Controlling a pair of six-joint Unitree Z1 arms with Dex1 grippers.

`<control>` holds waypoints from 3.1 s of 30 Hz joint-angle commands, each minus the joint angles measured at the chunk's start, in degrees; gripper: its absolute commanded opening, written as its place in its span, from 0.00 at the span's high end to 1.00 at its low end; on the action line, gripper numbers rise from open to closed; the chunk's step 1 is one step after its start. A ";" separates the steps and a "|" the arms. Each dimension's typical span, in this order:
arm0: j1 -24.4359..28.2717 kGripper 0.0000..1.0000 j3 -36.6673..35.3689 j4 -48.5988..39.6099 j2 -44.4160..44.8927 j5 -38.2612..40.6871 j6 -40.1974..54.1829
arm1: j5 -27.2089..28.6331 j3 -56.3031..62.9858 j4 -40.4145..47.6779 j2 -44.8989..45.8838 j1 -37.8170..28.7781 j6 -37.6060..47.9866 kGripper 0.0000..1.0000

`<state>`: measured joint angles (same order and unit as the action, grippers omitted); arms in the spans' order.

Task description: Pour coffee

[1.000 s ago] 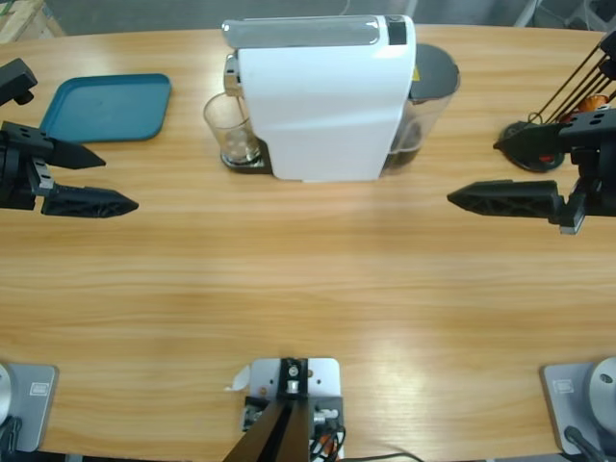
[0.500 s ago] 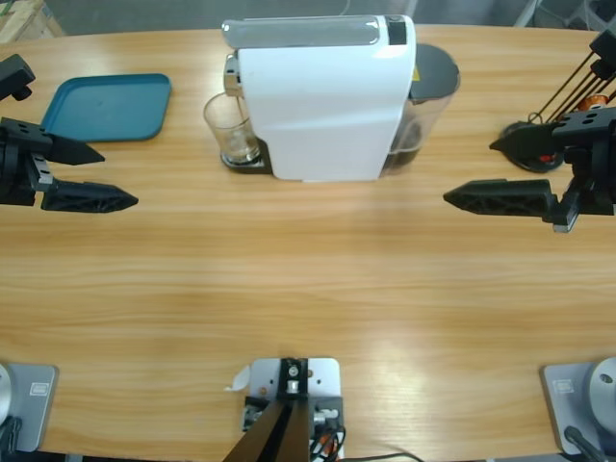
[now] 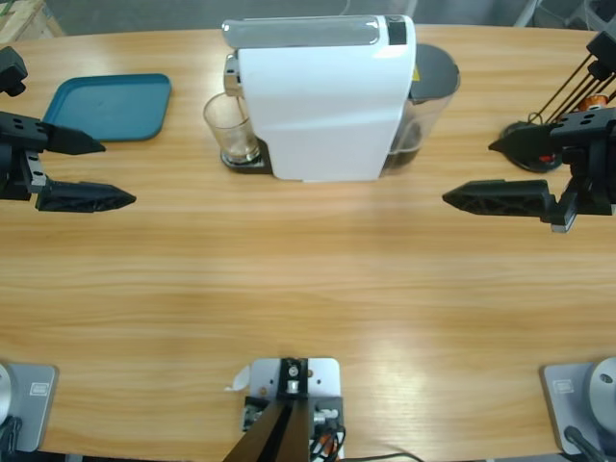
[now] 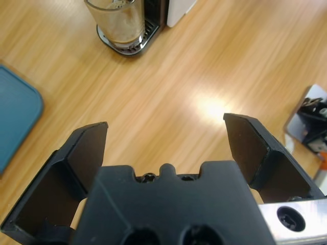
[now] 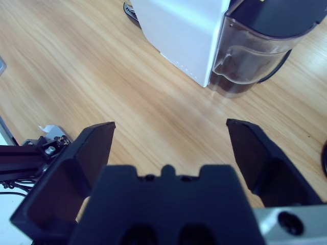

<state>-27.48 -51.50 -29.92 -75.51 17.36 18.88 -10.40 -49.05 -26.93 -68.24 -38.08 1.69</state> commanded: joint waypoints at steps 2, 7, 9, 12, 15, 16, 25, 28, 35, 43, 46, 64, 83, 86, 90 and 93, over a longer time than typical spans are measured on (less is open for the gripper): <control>4.26 0.00 7.10 7.72 -0.48 1.17 7.24 | 0.73 1.05 0.83 -1.19 -0.50 -0.72 0.00; 5.98 0.00 9.49 11.82 0.07 1.57 9.07 | 0.69 0.75 0.74 -1.61 -0.50 -0.72 0.00; 6.30 0.00 9.49 12.24 0.25 1.68 9.53 | 0.64 0.50 0.74 -1.91 -0.50 -0.72 0.00; 6.30 0.00 9.40 12.35 0.60 4.26 14.01 | 0.64 0.18 0.74 -2.42 -0.50 -0.72 0.00; 6.30 0.00 9.09 12.26 1.58 4.33 16.77 | 0.59 0.11 0.83 -3.03 -0.50 -0.72 0.00; 6.38 0.00 8.75 12.26 2.51 3.94 16.81 | 0.53 0.10 0.83 -3.18 -0.50 -0.72 0.00; 7.53 0.00 5.73 10.22 6.75 3.82 16.72 | 0.46 -0.04 0.92 -3.39 -0.50 -0.72 0.00; 7.56 0.00 5.50 9.74 6.78 2.84 16.56 | 0.46 -0.06 0.92 -3.39 -0.50 -0.72 0.00; 9.37 0.00 0.28 5.32 6.77 0.92 16.51 | 0.46 -0.08 0.92 -3.74 -0.50 -0.72 0.00; 9.50 0.00 0.33 5.23 5.84 0.36 16.45 | 0.36 -0.17 1.78 -4.67 -0.50 -0.72 0.00; 9.55 0.00 0.44 5.33 5.61 0.08 16.45 | 0.29 -0.24 1.88 -4.81 -0.50 -0.72 0.00; 9.55 0.00 0.70 6.90 3.23 1.18 18.56 | 0.29 -0.34 1.71 -4.88 -0.50 -0.72 0.00; 9.55 0.00 0.77 6.90 3.36 1.36 18.65 | 0.22 -0.61 1.80 -5.27 -0.50 -0.72 0.00; 9.55 0.00 0.79 6.90 3.44 1.36 18.65 | 0.22 -0.61 1.80 -5.32 -0.50 -0.72 0.00; 9.55 0.00 0.79 6.90 3.48 1.36 18.65 | 0.27 -0.61 1.80 -5.30 -0.50 -0.72 0.00; 9.55 0.00 0.79 6.90 3.55 1.31 18.65 | 0.27 -0.61 1.80 -5.23 -0.50 -0.72 0.00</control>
<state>-18.47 -52.10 -23.53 -70.57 18.37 36.99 -10.40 -50.22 -25.76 -71.63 -38.08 1.69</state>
